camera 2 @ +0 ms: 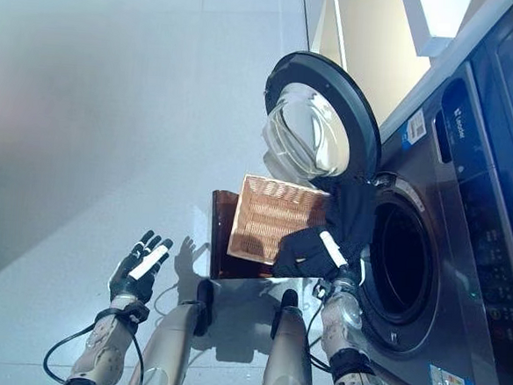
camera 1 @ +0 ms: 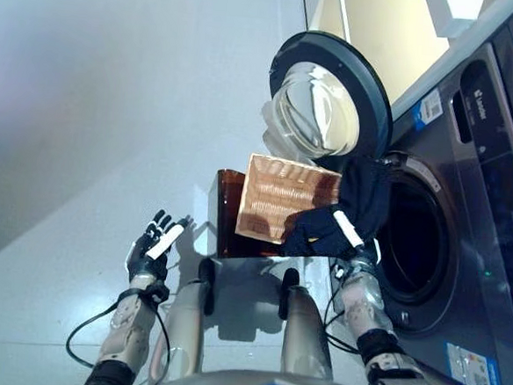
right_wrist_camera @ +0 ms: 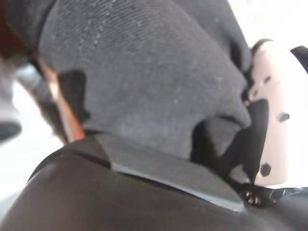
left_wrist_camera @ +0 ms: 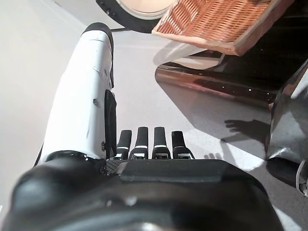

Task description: Pick up the clothes and place them into the washing machine

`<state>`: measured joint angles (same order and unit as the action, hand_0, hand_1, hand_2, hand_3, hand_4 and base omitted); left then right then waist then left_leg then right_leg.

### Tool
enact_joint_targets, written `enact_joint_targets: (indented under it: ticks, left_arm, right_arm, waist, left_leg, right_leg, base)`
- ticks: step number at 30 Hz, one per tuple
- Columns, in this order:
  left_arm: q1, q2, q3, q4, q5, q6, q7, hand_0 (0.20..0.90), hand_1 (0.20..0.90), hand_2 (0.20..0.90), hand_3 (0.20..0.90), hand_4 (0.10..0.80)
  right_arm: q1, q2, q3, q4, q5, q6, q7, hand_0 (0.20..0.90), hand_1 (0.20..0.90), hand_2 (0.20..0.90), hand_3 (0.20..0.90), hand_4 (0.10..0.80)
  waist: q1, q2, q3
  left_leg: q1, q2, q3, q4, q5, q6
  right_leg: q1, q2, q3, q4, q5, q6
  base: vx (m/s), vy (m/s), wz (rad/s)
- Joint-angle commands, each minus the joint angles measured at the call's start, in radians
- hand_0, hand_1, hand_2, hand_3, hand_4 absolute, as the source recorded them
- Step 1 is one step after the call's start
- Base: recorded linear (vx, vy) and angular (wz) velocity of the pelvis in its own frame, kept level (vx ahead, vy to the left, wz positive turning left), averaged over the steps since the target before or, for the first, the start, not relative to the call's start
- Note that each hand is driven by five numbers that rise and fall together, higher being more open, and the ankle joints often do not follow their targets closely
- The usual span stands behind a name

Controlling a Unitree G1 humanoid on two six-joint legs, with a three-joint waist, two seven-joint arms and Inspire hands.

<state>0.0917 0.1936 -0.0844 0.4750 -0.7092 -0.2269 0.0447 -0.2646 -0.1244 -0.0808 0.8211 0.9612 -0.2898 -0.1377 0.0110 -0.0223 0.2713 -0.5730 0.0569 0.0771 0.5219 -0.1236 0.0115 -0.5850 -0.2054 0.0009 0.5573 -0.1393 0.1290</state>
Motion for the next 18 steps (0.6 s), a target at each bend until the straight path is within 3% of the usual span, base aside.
enact_joint_targets:
  ticks: [1, 7, 18]
  left_arm:
    - [0.002, 0.048, -0.036, -0.079, 0.023, -0.088, -0.004, 0.900, 0.900, 0.900, 0.900, 0.800]
    - [0.003, 0.073, -0.076, -0.101, -0.021, -0.091, -0.020, 0.900, 0.900, 0.900, 0.900, 0.800]
    - [-0.007, 0.091, -0.106, -0.069, -0.031, -0.088, -0.024, 0.900, 0.900, 0.900, 0.900, 0.800]
  right_arm:
    - [-0.088, -0.015, -0.063, -0.015, 0.139, -0.162, 0.015, 0.200, 0.200, 0.200, 0.200, 0.300]
    - [-0.230, -0.043, -0.161, 0.126, 0.273, -0.193, -0.029, 0.200, 0.200, 0.200, 0.200, 0.300]
    - [-0.287, -0.108, -0.310, 0.210, 0.435, -0.255, -0.047, 0.200, 0.200, 0.200, 0.200, 0.300]
  waist:
    - [0.007, 0.034, -0.076]
    - [0.041, 0.066, -0.071]
    - [0.043, 0.078, -0.079]
  left_leg:
    - [-0.074, -0.001, -0.063, 0.034, 0.023, -0.043]
    - [-0.157, -0.015, -0.072, 0.129, -0.012, -0.036]
    - [-0.215, -0.024, -0.070, 0.153, -0.023, -0.032]
  right_leg:
    - [-0.040, -0.001, -0.012, 0.041, 0.061, -0.017]
    - [-0.117, -0.012, -0.007, 0.141, 0.024, -0.025]
    - [-0.178, -0.013, 0.006, 0.176, 0.004, -0.028]
  base:
    - [-0.045, 0.020, 0.02]
    - [-0.042, 0.020, 0.10]
    - [-0.005, 0.005, 0.02]
